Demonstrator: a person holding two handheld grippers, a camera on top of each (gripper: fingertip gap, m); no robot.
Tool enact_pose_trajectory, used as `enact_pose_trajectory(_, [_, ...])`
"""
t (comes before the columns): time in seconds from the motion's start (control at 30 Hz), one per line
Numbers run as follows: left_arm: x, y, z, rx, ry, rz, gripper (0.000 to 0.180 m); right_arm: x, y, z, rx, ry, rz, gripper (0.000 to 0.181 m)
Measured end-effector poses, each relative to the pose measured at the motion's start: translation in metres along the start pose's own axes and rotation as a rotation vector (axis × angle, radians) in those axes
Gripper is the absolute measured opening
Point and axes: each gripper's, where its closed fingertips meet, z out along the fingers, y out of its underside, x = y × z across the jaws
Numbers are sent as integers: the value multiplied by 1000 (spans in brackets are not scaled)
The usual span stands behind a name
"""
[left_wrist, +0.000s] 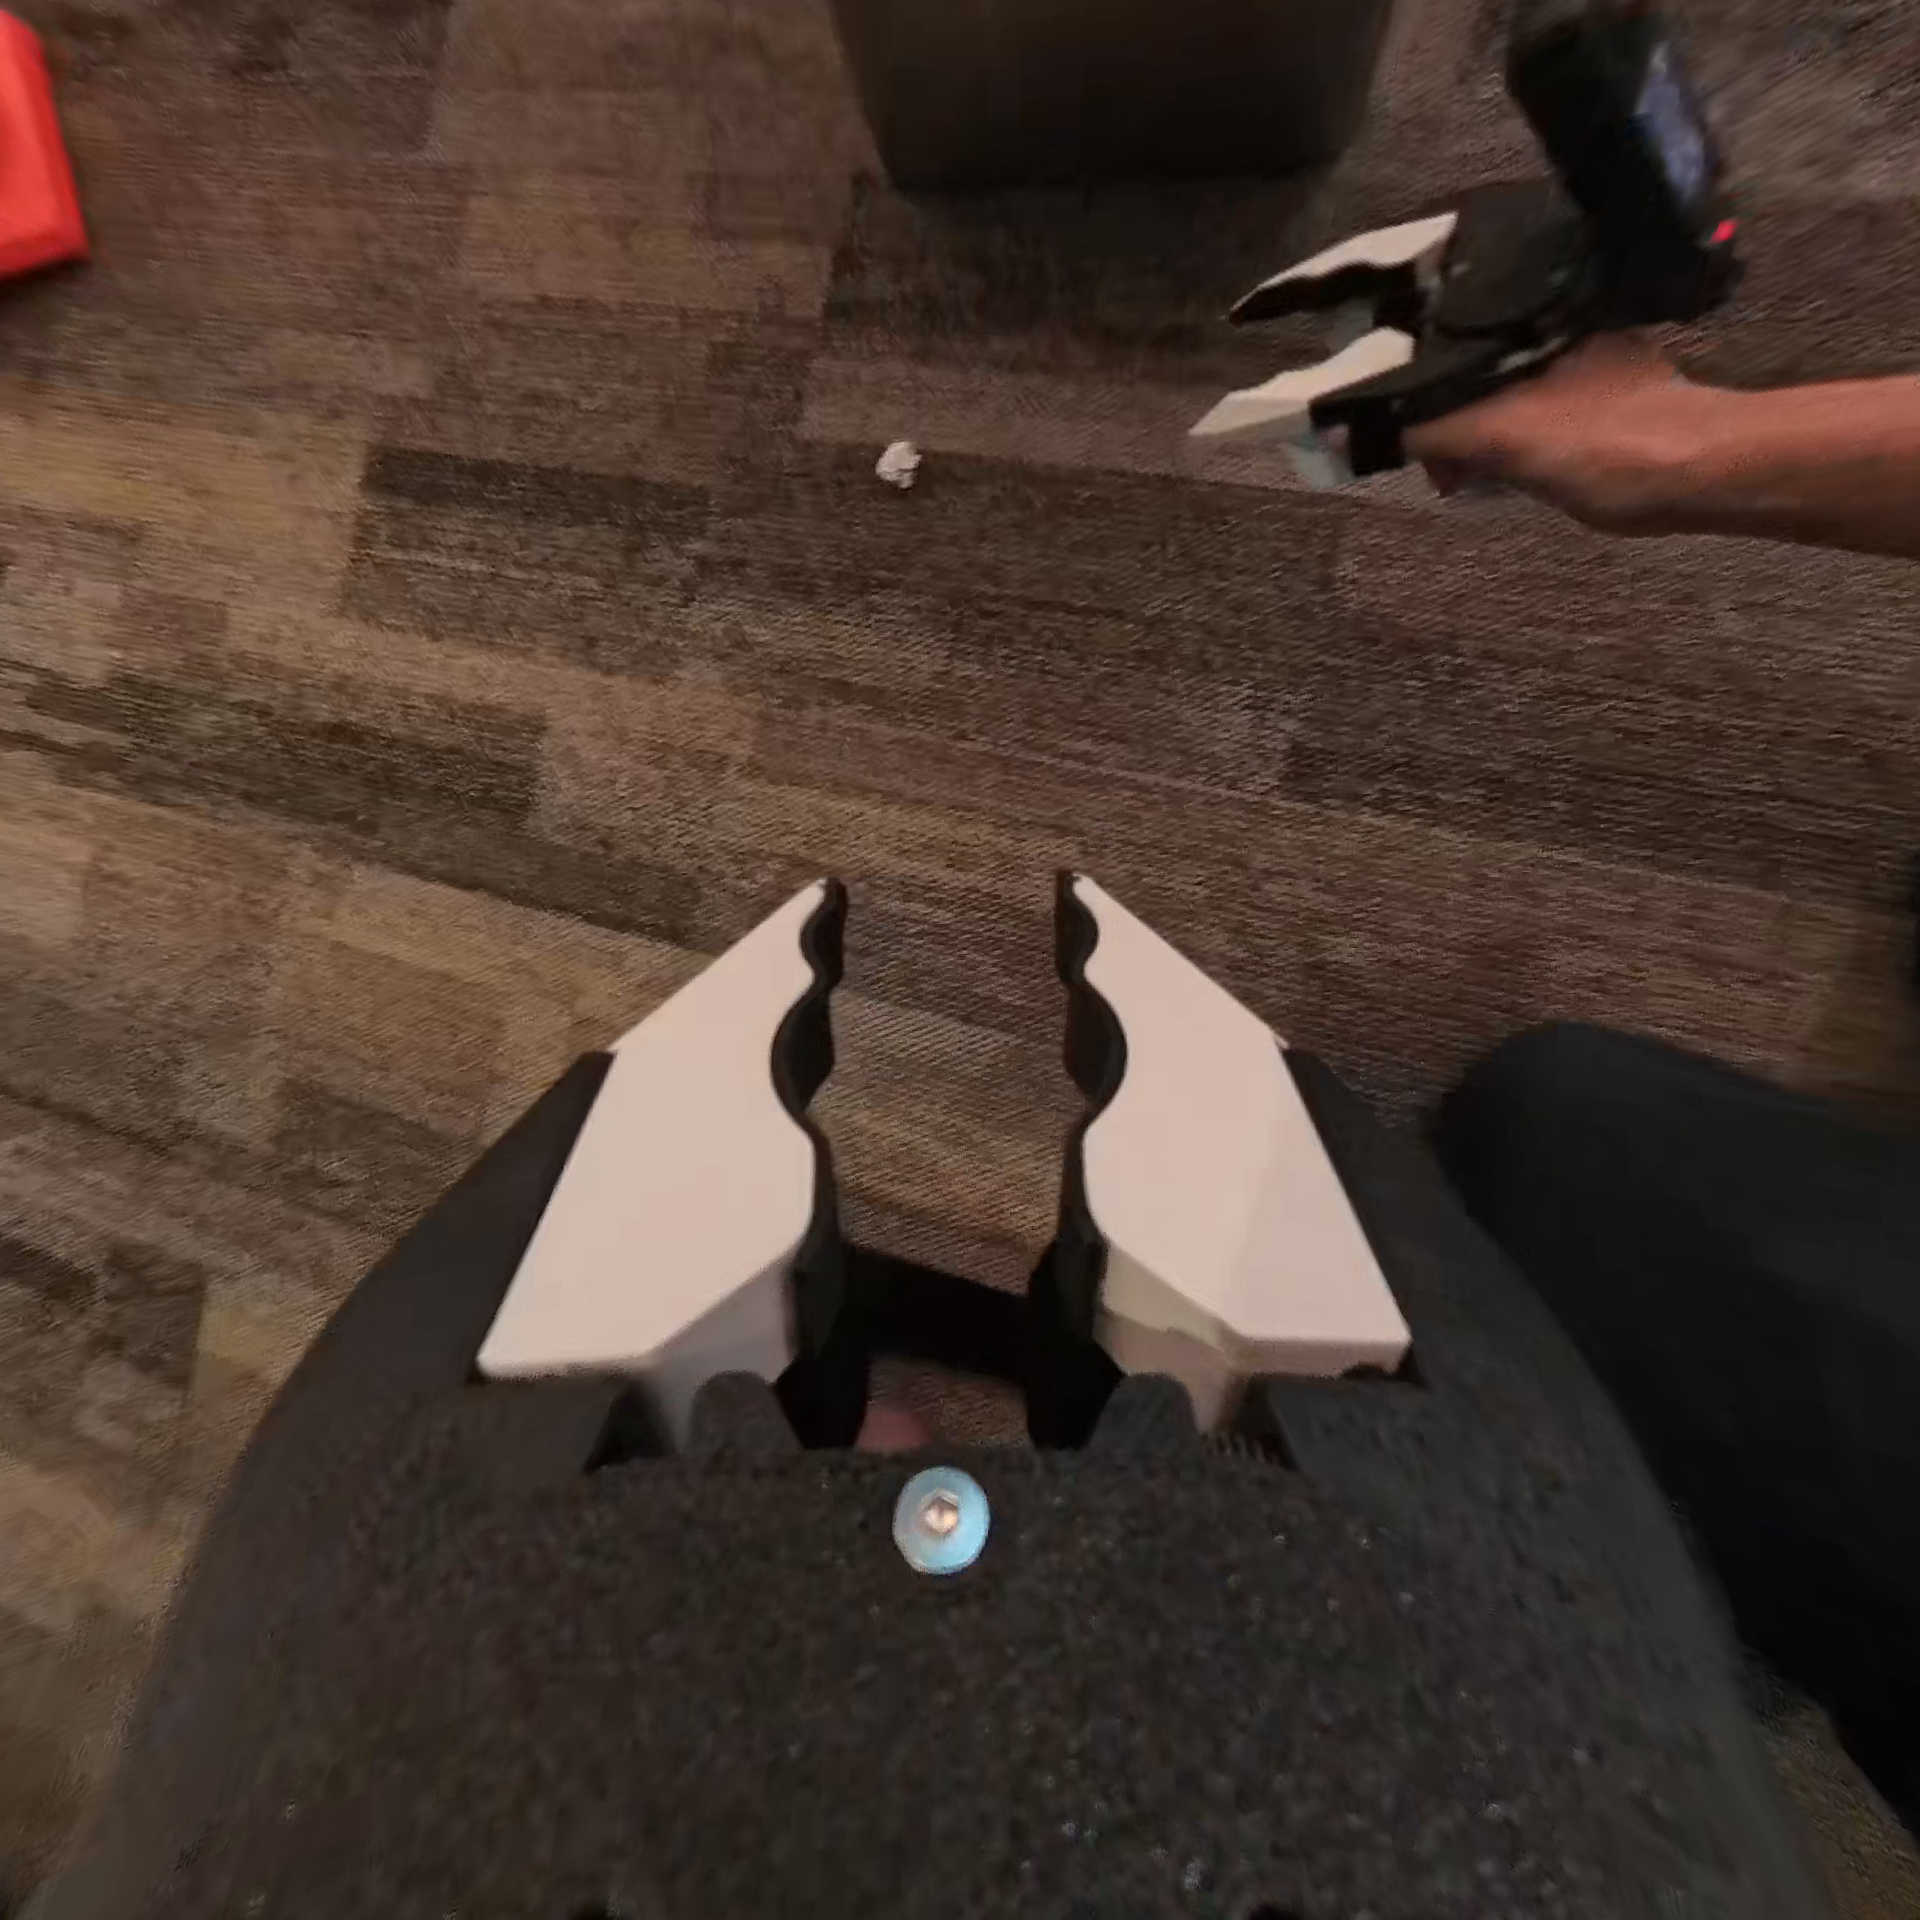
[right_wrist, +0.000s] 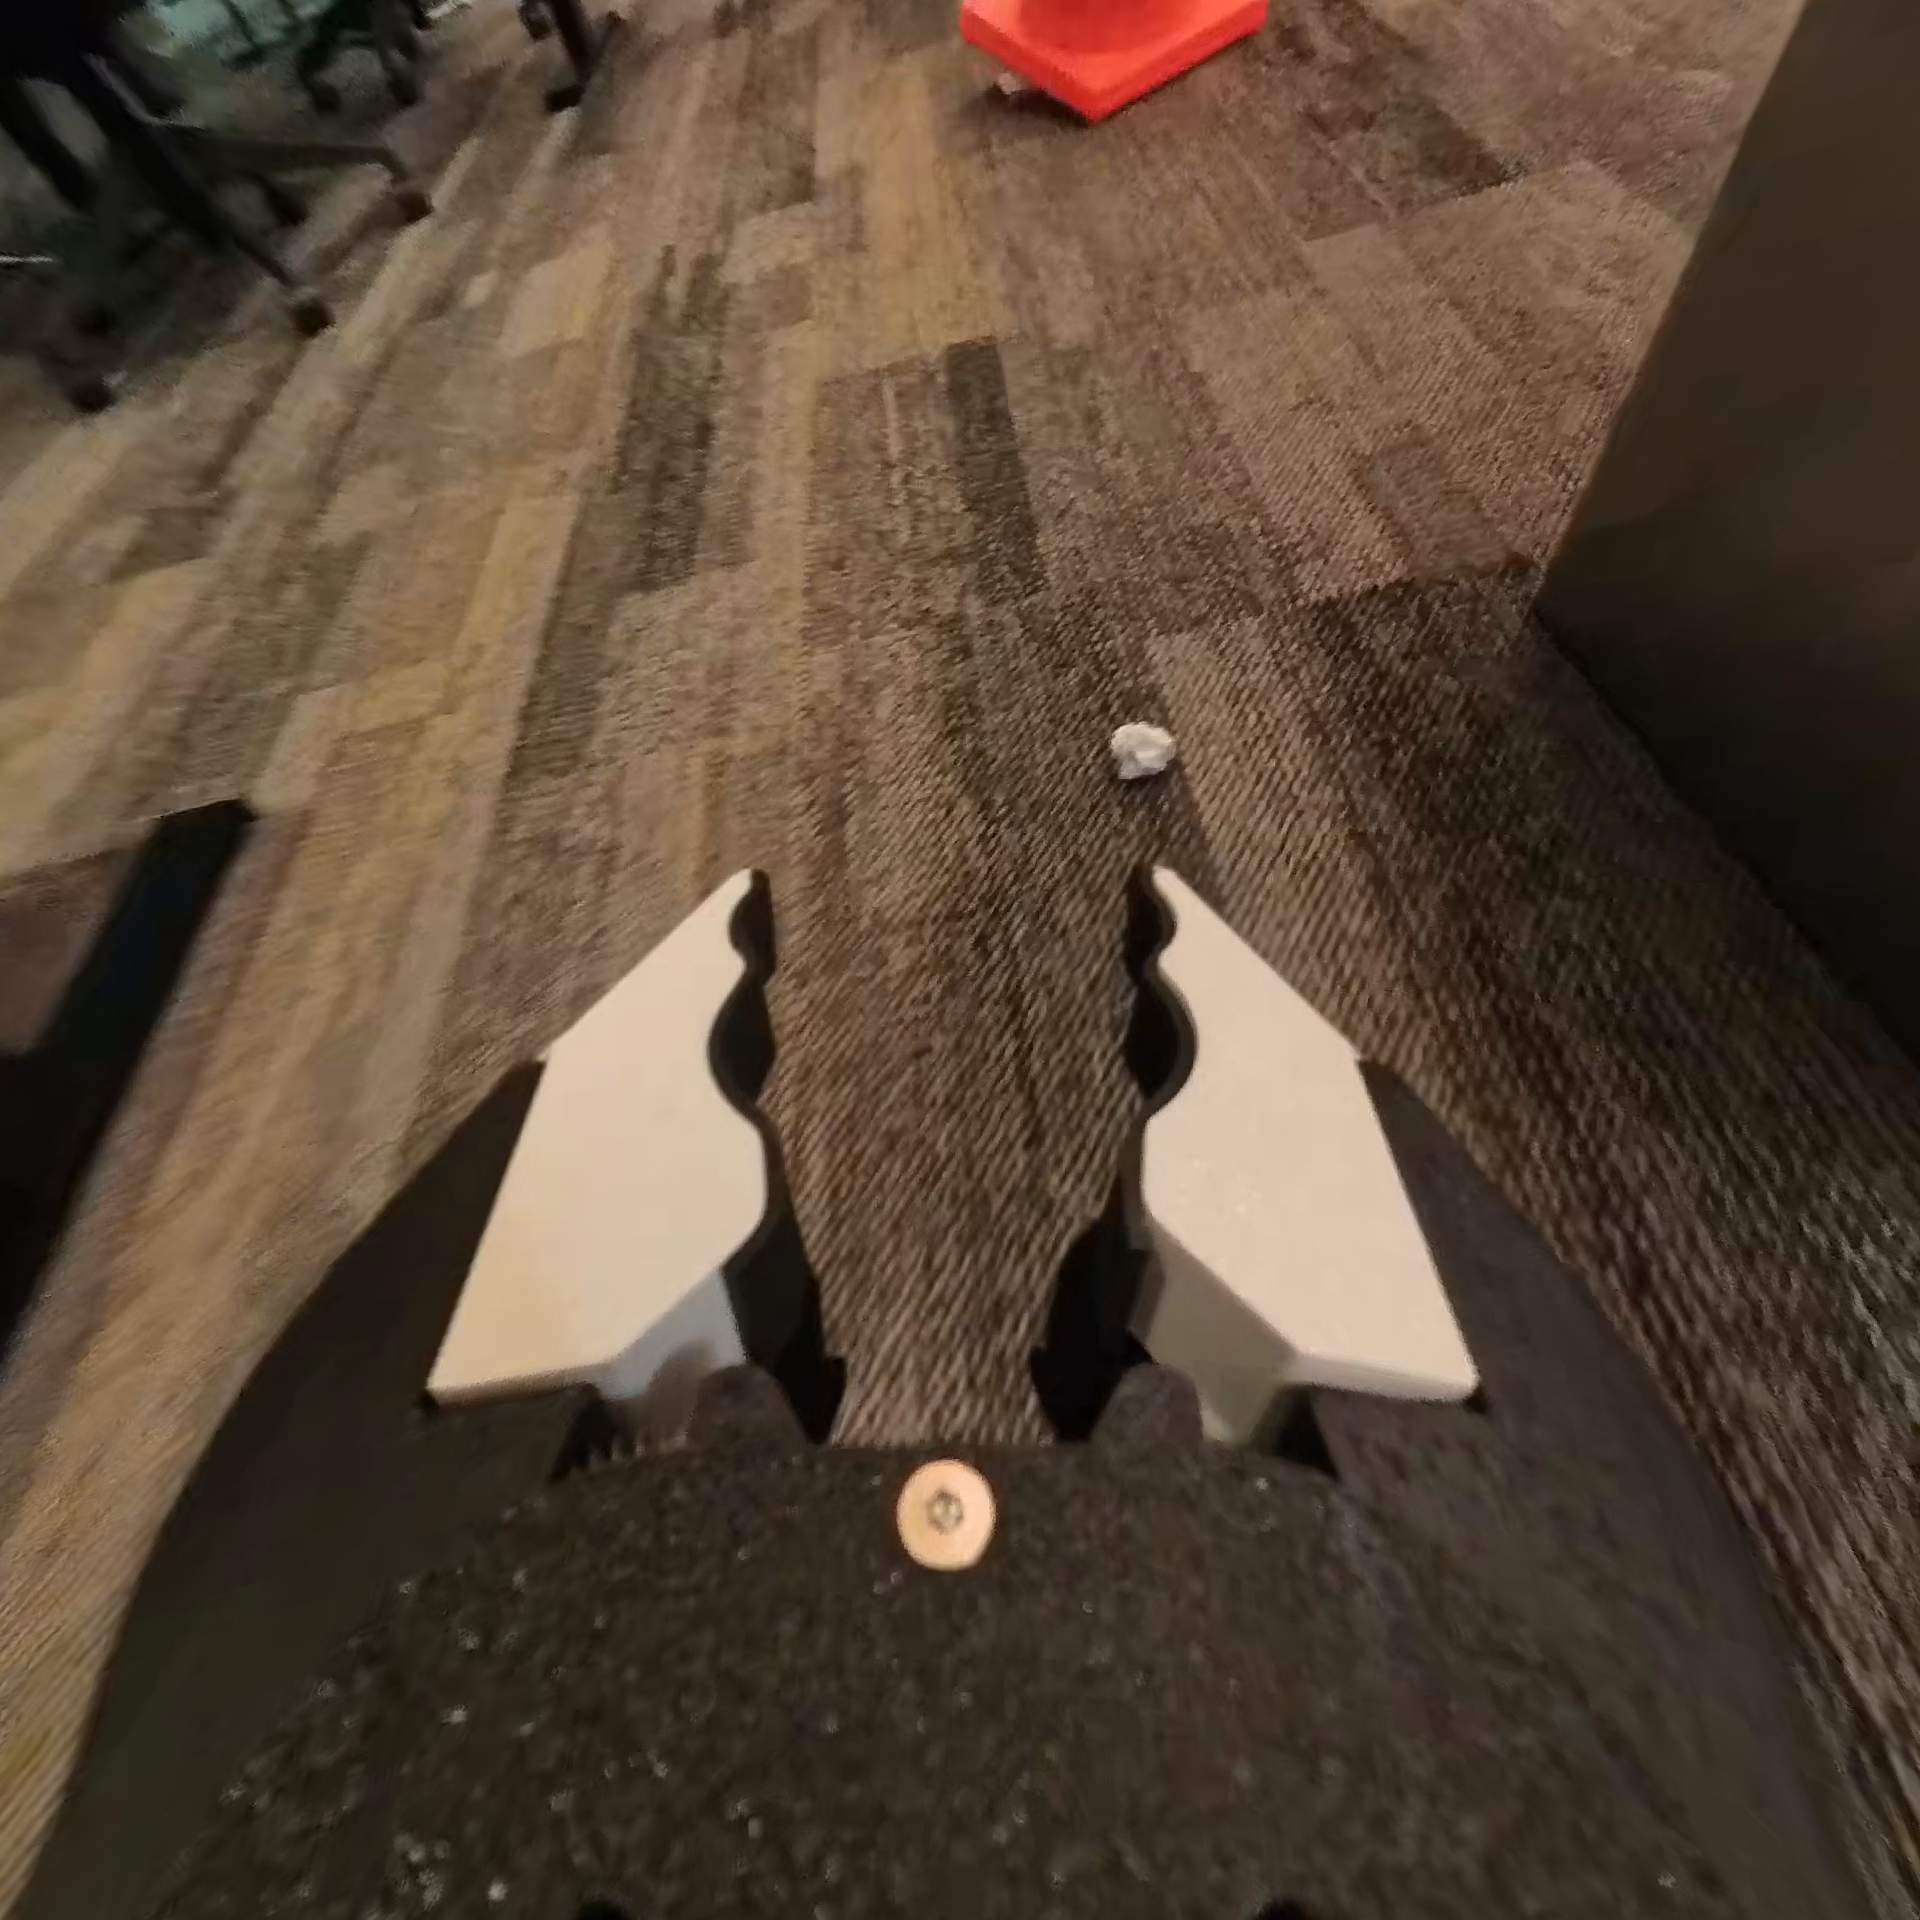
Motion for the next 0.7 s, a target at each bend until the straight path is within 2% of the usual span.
enact_pose_trajectory(0.1, [-29,1,-2,11,-58,-9,41,19,12,103,0,52,-6,62])
enact_pose_trajectory(0.3, [-40,-4,-2,14,-80,-35,41,79,70,250,-120,167,58,59])
enact_pose_trajectory(0.57, [-53,7,5,-45,-118,-50,41,110,86,344,-201,139,-61,55])
enact_pose_trajectory(0.7, [-55,9,6,-52,-123,-60,41,115,104,358,-288,132,-71,41])
